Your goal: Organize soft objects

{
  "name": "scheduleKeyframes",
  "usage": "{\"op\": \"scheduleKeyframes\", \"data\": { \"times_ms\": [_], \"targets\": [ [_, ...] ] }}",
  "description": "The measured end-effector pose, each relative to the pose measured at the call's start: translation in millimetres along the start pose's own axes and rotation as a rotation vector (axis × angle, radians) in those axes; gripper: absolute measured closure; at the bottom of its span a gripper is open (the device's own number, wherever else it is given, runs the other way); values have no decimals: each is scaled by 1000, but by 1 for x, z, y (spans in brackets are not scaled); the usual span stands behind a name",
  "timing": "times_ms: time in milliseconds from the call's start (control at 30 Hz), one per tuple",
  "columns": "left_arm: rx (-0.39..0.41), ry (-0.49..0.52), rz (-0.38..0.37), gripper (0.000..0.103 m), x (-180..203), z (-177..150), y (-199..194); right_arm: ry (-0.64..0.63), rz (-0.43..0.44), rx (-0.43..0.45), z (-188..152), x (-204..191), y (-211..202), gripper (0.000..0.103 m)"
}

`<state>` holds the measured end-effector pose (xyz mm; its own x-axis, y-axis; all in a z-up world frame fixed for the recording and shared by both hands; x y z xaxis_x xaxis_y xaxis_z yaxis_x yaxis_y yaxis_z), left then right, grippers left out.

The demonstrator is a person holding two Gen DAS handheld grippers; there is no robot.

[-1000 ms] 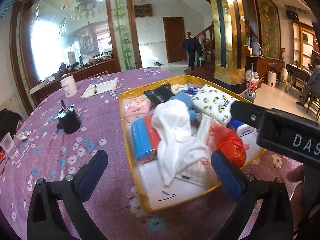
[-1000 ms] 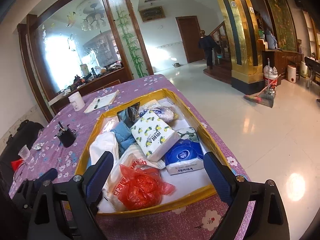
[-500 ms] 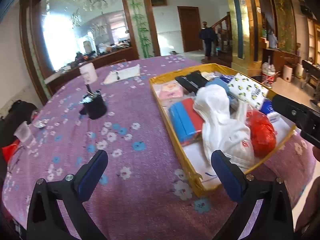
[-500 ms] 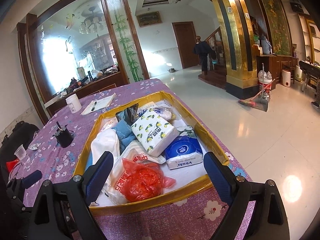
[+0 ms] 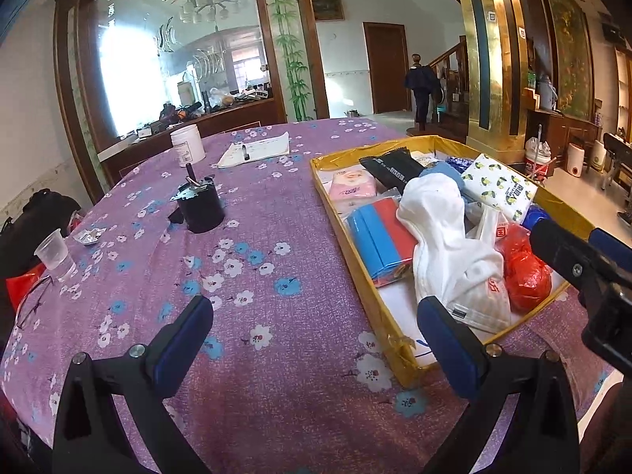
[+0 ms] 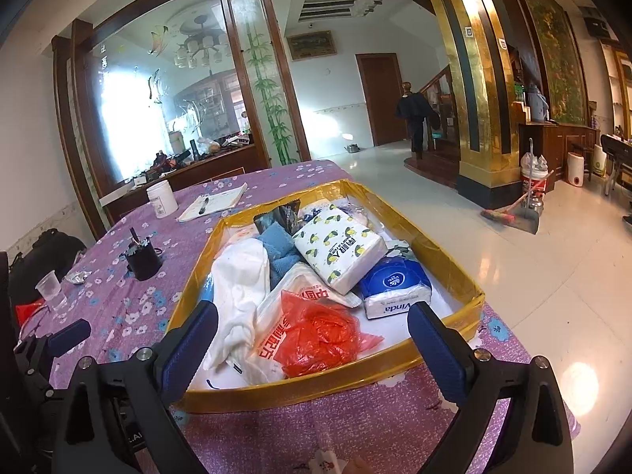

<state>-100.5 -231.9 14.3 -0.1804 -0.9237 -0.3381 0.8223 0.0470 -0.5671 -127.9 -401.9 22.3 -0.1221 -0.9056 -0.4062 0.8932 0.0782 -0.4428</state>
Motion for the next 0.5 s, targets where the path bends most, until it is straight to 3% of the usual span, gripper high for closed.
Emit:
{"op": "scheduleKeyframes", "data": {
  "times_ms": [500],
  "targets": [
    [-12, 6, 5, 0, -1, -3, 2, 6, 1, 11, 1, 3, -1, 4]
  ]
}}
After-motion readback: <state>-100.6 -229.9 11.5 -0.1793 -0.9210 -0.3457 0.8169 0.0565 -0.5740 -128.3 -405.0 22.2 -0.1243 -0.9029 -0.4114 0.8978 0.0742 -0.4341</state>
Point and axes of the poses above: each gripper's, at about its wrist camera, not at the fingertips, and y roughly the way its jaws point, x to its right, z to its top, the point moved 4 cm from there along y, roughly the way its jaws point, and after that the axes turned 14 degrees about y, right-handed, at the moved point
